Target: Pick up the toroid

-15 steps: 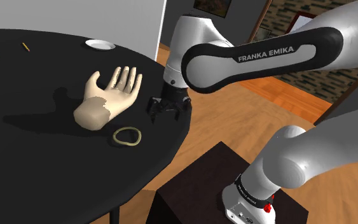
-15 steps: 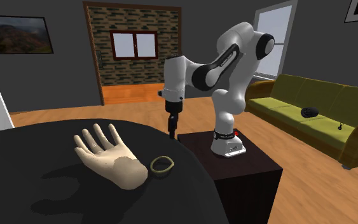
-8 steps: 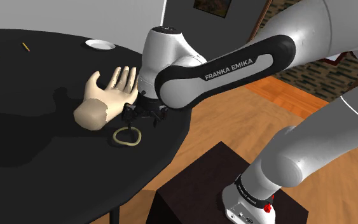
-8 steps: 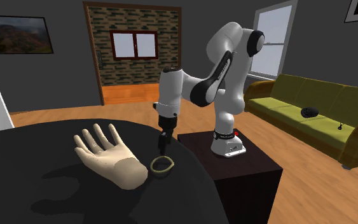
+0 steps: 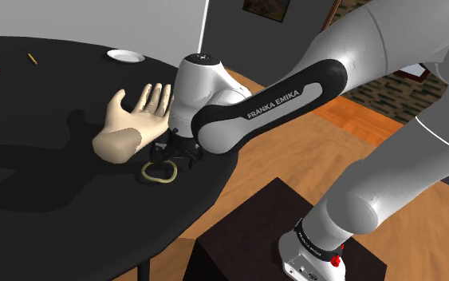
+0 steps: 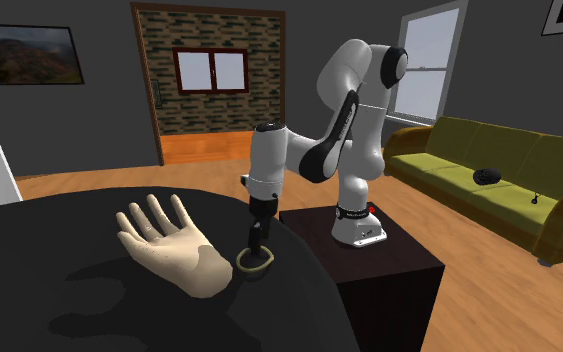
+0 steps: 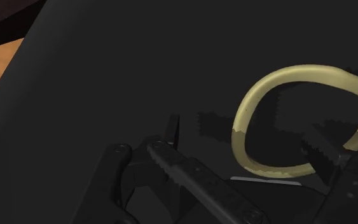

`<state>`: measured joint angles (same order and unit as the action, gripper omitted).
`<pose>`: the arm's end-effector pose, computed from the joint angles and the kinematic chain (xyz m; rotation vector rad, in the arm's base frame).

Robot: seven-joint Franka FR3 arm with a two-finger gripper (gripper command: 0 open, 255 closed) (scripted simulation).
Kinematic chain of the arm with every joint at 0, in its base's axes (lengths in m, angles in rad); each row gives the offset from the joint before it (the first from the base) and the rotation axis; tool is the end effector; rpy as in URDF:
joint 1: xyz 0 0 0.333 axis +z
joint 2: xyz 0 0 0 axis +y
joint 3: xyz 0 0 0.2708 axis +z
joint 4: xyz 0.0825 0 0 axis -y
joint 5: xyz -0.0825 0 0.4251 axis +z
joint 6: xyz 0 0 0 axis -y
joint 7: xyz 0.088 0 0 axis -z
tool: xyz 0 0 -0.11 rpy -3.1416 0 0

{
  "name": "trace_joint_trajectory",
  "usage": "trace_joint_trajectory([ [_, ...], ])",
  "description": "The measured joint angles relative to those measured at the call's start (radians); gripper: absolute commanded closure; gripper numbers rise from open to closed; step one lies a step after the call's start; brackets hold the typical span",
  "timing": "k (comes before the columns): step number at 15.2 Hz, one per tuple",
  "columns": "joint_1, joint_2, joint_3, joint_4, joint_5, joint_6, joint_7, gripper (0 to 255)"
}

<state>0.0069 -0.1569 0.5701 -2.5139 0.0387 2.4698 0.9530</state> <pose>0.4206 0.2630 0.2595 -3.0538 0.6303 -0.1645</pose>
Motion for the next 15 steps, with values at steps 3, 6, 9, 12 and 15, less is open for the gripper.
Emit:
trace_joint_trajectory([
  [3, -0.002, -0.001, -0.001, -0.003, -0.003, 0.000, 0.002, 255],
  [6, -0.002, -0.002, -0.001, -0.003, -0.004, 0.002, 0.002, 255],
  [9, -0.002, -0.003, -0.001, -0.003, -0.004, 0.002, 0.000, 255],
  [12, 0.001, -0.007, -0.003, 0.006, 0.004, -0.012, -0.004, 255],
  [15, 0.007, -0.038, -0.012, 0.019, 0.026, -0.052, -0.025, 255],
])
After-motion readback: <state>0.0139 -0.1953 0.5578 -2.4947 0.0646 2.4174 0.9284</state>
